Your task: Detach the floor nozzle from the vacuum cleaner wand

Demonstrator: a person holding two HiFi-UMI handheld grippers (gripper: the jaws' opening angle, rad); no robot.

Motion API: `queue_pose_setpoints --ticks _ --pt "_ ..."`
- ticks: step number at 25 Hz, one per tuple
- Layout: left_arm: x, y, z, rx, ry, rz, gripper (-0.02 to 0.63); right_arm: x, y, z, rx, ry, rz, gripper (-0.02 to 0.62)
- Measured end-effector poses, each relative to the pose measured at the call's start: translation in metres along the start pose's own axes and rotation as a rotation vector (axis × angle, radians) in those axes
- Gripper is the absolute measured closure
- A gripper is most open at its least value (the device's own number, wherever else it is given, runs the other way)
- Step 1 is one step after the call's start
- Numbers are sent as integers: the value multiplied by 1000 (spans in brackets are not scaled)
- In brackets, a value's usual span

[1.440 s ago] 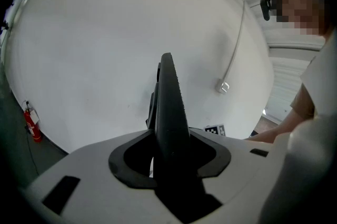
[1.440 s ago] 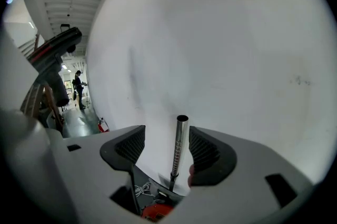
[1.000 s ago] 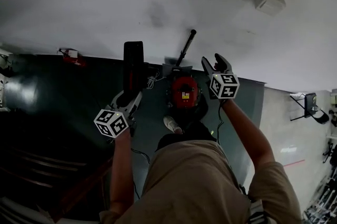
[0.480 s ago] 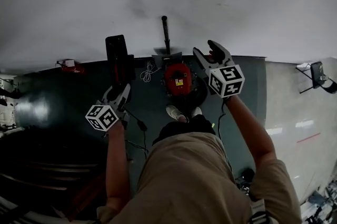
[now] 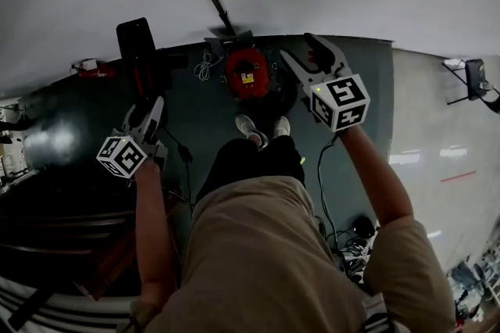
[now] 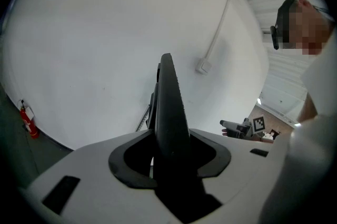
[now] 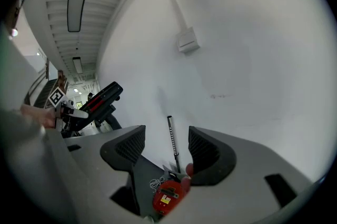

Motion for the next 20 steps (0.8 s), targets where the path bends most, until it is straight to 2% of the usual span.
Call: queue_pose_setpoints --ticks 5,10,16,20 --pt "-11 -7 3 0 13 -14 434 -26 -29 10 20 -23 -66 330" --pt "-16 -12 -15 38 10 -45 434 -28 -33 5 8 -44 -61 330" --pt "10 -21 -30 30 -91 -123 434 -35 -44 -6 7 -148 -92 330" --pt "20 -22 -44 40 -157 -178 434 -17 -42 -22 26 -179 -80 330"
Point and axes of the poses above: the fingertips, and each gripper's own axes: x forward along the fingers, z to its right, y out of its top, the point moved 6 cm from there along -x, backward along the fingers, and after that the axes turned 13 degrees about z, right-handed, at the moved point
